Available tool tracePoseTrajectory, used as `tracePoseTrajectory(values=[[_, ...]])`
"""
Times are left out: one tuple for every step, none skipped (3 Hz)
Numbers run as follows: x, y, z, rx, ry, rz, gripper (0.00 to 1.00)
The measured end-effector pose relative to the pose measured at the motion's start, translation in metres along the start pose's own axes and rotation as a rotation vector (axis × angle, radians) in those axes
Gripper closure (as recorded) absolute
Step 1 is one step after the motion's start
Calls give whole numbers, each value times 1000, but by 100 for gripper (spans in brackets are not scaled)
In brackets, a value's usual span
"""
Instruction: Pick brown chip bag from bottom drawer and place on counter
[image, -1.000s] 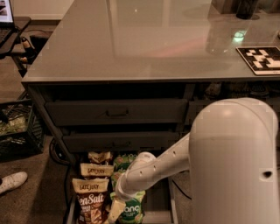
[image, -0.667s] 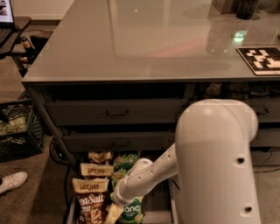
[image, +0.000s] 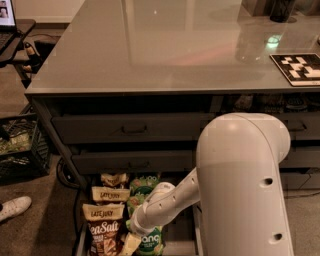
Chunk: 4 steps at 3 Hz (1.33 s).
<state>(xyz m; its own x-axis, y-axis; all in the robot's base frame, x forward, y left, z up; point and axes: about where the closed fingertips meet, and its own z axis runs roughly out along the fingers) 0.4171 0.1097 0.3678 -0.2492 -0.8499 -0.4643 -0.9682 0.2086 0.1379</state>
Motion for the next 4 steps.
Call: tracePoseTrajectory(values=[[-9, -7, 31, -26, 3, -17, 0], [-24, -43, 93, -151, 38, 6, 0], [-35, -77, 80, -124, 56, -68, 0], [-31, -72, 71, -65, 41, -91, 0]])
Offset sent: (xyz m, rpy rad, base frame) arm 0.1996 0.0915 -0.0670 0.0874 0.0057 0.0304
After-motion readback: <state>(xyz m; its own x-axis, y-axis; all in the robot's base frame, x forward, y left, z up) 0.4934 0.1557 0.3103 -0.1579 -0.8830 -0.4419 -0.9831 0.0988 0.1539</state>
